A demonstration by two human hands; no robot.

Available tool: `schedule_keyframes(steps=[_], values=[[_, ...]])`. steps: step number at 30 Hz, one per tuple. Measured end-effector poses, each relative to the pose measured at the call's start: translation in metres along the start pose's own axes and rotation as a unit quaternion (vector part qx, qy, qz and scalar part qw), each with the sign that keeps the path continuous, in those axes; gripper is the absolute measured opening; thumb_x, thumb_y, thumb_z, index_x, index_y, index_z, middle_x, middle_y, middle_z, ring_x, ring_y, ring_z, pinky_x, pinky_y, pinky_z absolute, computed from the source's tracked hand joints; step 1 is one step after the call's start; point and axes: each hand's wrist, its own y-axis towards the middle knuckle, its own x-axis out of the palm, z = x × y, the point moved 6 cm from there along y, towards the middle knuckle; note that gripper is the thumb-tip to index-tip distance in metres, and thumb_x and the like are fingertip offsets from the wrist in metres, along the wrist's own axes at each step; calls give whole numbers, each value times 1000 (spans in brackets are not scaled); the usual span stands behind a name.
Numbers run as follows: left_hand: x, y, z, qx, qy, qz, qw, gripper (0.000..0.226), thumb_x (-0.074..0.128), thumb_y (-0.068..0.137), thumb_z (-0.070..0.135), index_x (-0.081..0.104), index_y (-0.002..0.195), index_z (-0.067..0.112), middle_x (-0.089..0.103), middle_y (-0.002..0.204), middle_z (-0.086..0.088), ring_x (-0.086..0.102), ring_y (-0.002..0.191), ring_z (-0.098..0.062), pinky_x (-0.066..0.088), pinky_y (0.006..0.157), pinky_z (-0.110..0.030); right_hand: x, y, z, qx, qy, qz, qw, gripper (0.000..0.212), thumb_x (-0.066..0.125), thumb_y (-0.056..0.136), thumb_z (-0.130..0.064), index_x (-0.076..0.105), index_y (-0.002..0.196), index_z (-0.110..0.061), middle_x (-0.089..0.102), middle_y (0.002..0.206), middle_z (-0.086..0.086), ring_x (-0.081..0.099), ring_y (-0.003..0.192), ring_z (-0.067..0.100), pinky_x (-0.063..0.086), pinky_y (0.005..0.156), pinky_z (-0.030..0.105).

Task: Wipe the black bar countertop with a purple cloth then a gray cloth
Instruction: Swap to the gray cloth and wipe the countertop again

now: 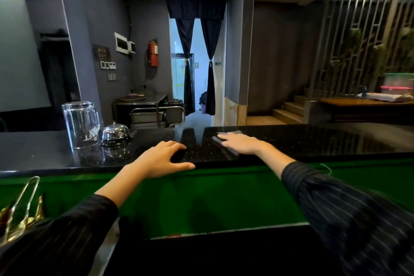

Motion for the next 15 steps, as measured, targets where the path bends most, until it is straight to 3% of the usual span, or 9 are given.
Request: schedule_keyframes(steps=[2, 5, 8, 11, 15], values=[[-1, -9, -12, 12, 58, 22, 998, 93, 23, 60, 93, 32, 140, 45, 39, 147, 10, 35, 135, -14, 37, 108, -40, -9, 9, 43, 61, -7, 11, 998, 52, 24, 104, -40, 18, 155, -32, 10, 164, -7, 10, 151, 23, 5, 119, 48], [2, -9, -15, 18, 119, 37, 992, 96, 6, 61, 92, 22, 144, 48, 34, 151, 11, 31, 138, -15, 35, 107, -39, -16, 33, 85, 135, -18, 20, 990, 55, 21, 101, -49, 14, 154, -36, 7, 164, -5, 8, 151, 27, 4, 117, 54], [4, -6, -14, 21, 132, 54, 990, 91, 7, 65, 89, 23, 143, 47, 35, 150, 10, 34, 136, -16, 38, 105, -38, -15, 64, 94, 185, -32, 10, 982, 61, 18, 99, -58, 10, 155, -36, 3, 165, 1, 7, 150, 33, 5, 120, 54], [3, -4, -14, 30, 147, 74, 986, 84, 13, 69, 87, 26, 142, 46, 38, 147, 11, 38, 132, -16, 40, 101, -36, -12, 105, 81, 181, -20, -18, 983, 69, 18, 95, -65, 7, 155, -34, 2, 164, 8, 6, 150, 36, 9, 118, 58], [4, -4, -15, 22, 141, 76, 987, 81, 16, 68, 87, 30, 139, 48, 40, 144, 14, 40, 129, -14, 40, 100, -35, 3, 152, 19, 132, -49, -4, 990, 73, 28, 92, -65, 17, 155, -30, 17, 162, 12, 22, 146, 38, 20, 116, 55]])
